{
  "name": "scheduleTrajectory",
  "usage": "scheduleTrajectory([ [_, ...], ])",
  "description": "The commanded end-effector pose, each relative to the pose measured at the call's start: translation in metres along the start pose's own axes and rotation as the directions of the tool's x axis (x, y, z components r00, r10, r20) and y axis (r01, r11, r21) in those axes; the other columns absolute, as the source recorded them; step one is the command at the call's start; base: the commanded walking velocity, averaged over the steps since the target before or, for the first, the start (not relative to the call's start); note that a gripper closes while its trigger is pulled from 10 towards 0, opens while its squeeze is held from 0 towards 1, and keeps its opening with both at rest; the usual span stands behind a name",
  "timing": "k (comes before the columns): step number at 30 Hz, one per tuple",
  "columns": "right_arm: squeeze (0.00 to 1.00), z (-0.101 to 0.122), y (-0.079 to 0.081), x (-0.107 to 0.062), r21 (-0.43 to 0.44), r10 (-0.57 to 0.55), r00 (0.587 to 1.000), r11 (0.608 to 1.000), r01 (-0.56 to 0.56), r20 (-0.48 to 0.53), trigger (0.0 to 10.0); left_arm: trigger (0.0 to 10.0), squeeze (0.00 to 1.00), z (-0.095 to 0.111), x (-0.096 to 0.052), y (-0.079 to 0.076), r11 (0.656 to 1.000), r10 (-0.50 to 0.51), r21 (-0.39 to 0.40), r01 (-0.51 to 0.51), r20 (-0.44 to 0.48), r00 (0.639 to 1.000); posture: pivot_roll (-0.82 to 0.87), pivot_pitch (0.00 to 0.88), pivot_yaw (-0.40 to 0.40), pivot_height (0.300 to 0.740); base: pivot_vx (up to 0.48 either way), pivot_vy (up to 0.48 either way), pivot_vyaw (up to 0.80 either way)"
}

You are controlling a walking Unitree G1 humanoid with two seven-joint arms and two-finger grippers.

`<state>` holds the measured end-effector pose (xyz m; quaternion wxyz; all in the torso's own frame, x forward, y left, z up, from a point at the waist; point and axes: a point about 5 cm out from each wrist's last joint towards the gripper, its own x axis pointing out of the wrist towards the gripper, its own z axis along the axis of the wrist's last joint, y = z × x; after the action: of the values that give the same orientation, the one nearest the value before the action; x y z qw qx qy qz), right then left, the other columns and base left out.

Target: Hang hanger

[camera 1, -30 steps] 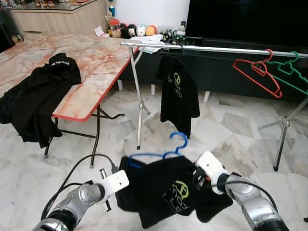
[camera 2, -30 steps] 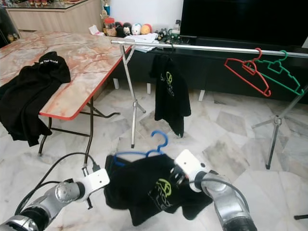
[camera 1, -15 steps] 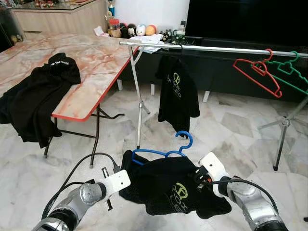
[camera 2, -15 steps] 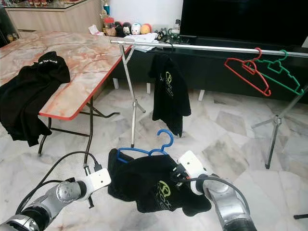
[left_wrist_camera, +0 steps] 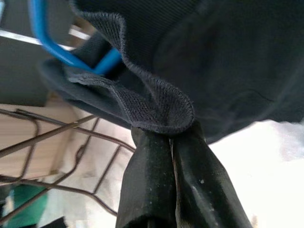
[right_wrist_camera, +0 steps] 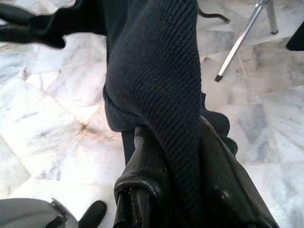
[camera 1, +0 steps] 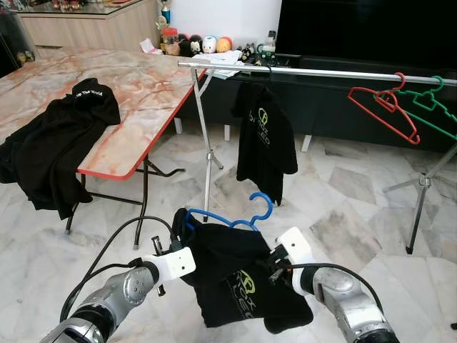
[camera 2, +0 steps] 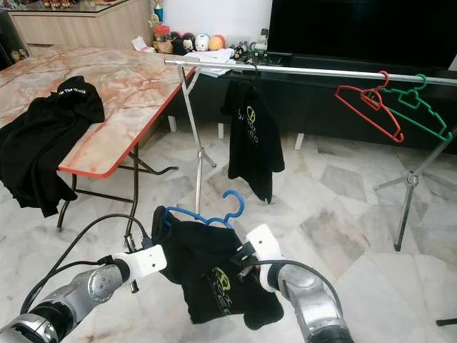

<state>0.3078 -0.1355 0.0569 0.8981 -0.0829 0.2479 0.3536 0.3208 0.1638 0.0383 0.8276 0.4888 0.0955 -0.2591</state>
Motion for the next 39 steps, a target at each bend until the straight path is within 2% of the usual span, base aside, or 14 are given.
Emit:
scheduleTrajectory([
  [1, 0.00, 0.008, 0.004, 0.000, -0.061, 0.030, 0.999, 0.998, -0.029, 0.017, 10.0, 0.0, 0.00, -0.002, -0.001, 0.005, 0.999, 0.028, 0.033, -0.028, 0.002, 1.000, 0.06, 0.085, 0.015, 0.740, 0.000, 0.000, 0.00],
  [6, 0.00, 0.005, 0.002, -0.001, -0.137, 0.004, 1.000, 0.990, -0.005, -0.004, 10.0, 0.0, 0.00, 0.001, 0.000, 0.011, 0.997, 0.069, 0.037, -0.070, 0.013, 0.998, 0.06, 0.085, 0.013, 0.740, 0.000, 0.000, 0.00],
  [15, 0.00, 0.022, -0.009, -0.003, -0.093, -0.095, 0.990, 0.990, 0.105, 0.106, 10.0, 0.0, 0.00, -0.008, -0.004, -0.011, 0.994, -0.072, 0.087, 0.073, -0.014, 0.997, 0.06, 0.085, 0.015, 0.740, 0.000, 0.000, 0.00],
  [20, 0.00, 0.035, -0.009, -0.003, -0.061, -0.101, 0.977, 0.992, 0.115, 0.189, 10.0, 0.0, 0.00, -0.014, -0.006, -0.018, 0.988, -0.130, 0.077, 0.134, -0.053, 0.990, 0.06, 0.085, 0.015, 0.740, 0.000, 0.000, 0.00],
  [22, 0.00, 0.034, -0.009, -0.003, -0.083, -0.099, 0.979, 0.990, 0.116, 0.180, 10.0, 0.0, 0.00, -0.014, -0.006, -0.018, 0.988, -0.130, 0.073, 0.133, -0.050, 0.990, 0.06, 0.085, 0.015, 0.740, 0.000, 0.000, 0.00],
  [24, 0.00, 0.030, -0.010, -0.003, -0.120, -0.103, 0.983, 0.985, 0.122, 0.150, 10.0, 0.0, 0.00, -0.013, -0.006, -0.018, 0.989, -0.126, 0.077, 0.129, -0.047, 0.991, 0.06, 0.085, 0.014, 0.740, 0.000, 0.000, 0.00],
  [25, 0.00, 0.026, -0.009, -0.003, -0.186, -0.095, 0.989, 0.976, 0.116, 0.115, 10.0, 0.0, 0.00, -0.013, -0.005, -0.015, 0.993, -0.096, 0.068, 0.100, -0.049, 0.994, 0.06, 0.086, 0.014, 0.740, 0.000, 0.000, 0.00],
  [26, 0.00, 0.009, -0.005, -0.004, -0.370, -0.047, 0.999, 0.928, 0.037, -0.020, 10.0, 0.0, 0.00, -0.013, -0.004, 0.000, 0.999, 0.018, 0.028, -0.016, -0.065, 0.998, 0.06, 0.085, 0.013, 0.740, 0.000, 0.000, 0.00],
  [28, 0.00, -0.005, -0.003, -0.007, -0.479, -0.027, 0.992, 0.877, -0.036, -0.123, 10.0, 0.0, 0.00, -0.013, -0.003, 0.011, 0.995, 0.096, 0.010, -0.096, -0.075, 0.993, 0.06, 0.086, 0.013, 0.740, 0.000, 0.000, 0.00],
  [32, 0.00, -0.018, -0.005, -0.009, -0.493, -0.039, 0.981, 0.868, -0.060, -0.188, 10.0, 0.0, 0.00, -0.015, -0.004, 0.027, 0.981, 0.191, -0.006, -0.192, -0.091, 0.977, 0.06, 0.086, 0.011, 0.740, 0.000, 0.000, 0.00],
  [33, 0.00, -0.026, -0.005, -0.012, -0.496, -0.033, 0.972, 0.864, -0.090, -0.235, 10.0, 0.0, 0.00, -0.017, -0.006, 0.038, 0.963, 0.262, -0.030, -0.267, -0.105, 0.959, 0.06, 0.087, 0.013, 0.740, 0.000, 0.000, 0.00],
  [36, 0.00, -0.033, -0.004, -0.014, -0.507, -0.014, 0.962, 0.852, -0.131, -0.273, 10.0, 0.0, 0.00, -0.018, -0.007, 0.047, 0.945, 0.312, -0.064, -0.321, -0.116, 0.943, 0.06, 0.087, 0.013, 0.740, 0.000, 0.000, 0.00],
  [37, 0.00, -0.034, -0.003, -0.015, -0.509, -0.012, 0.961, 0.850, -0.135, -0.275, 10.0, 0.0, 0.00, -0.019, -0.007, 0.048, 0.944, 0.316, -0.059, -0.324, -0.117, 0.941, 0.06, 0.087, 0.013, 0.740, 0.000, 0.000, 0.00],
  [39, 0.00, -0.027, -0.002, -0.015, -0.469, 0.010, 0.975, 0.876, -0.116, -0.222, 10.0, 0.0, 0.00, -0.024, -0.007, 0.037, 0.975, 0.216, -0.012, -0.220, -0.144, 0.966, 0.06, 0.086, 0.016, 0.740, 0.000, 0.000, 0.00],
])
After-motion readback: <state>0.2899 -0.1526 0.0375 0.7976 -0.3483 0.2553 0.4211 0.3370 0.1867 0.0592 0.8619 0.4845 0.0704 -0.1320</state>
